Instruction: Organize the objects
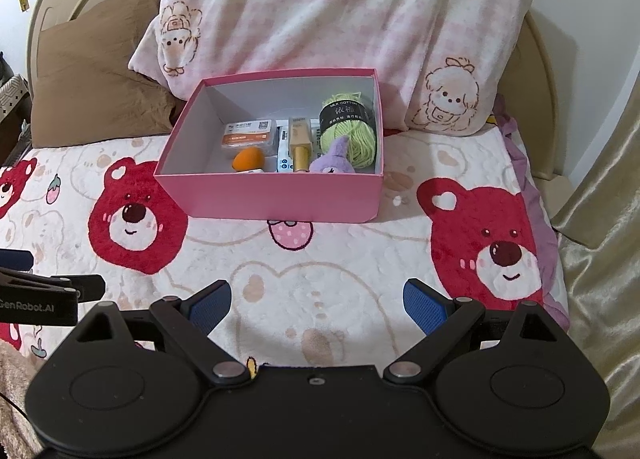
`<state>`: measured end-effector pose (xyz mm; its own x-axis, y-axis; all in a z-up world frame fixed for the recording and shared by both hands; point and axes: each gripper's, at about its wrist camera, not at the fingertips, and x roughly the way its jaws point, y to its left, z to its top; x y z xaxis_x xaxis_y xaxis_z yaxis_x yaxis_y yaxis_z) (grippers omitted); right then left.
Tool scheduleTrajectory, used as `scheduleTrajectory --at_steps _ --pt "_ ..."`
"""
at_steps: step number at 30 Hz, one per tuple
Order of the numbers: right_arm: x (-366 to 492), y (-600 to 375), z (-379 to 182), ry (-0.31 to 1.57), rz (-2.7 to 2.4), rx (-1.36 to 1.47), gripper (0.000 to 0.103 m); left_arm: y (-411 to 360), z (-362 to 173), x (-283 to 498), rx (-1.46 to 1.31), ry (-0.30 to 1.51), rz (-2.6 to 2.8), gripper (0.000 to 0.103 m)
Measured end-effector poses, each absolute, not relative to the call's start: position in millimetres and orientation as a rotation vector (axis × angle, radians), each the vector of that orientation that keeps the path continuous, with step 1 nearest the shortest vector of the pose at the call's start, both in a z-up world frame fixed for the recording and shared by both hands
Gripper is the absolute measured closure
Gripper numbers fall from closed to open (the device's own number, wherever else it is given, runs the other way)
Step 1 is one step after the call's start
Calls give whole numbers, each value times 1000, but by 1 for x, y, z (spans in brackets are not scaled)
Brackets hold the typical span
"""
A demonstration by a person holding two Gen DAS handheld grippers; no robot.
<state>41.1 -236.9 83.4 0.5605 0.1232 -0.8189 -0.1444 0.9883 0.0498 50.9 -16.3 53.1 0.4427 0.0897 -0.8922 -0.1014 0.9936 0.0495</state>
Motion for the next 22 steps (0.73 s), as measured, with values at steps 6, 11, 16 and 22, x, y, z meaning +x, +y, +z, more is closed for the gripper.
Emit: scheduleTrajectory --at_steps 6,11,16,22 --pt "42 -238 83 964 155 -28 8 -20 52 52 5 1107 117 0" --pt "42 -240 82 964 153 -32 8 -18 50 52 -21 1109 106 0" --pt "44 -241 79 970 150 -32 8 -16 47 52 -6 1110 142 0" --pt "46 -243 79 969 146 -36 8 -15 48 52 -3 1109 142 0"
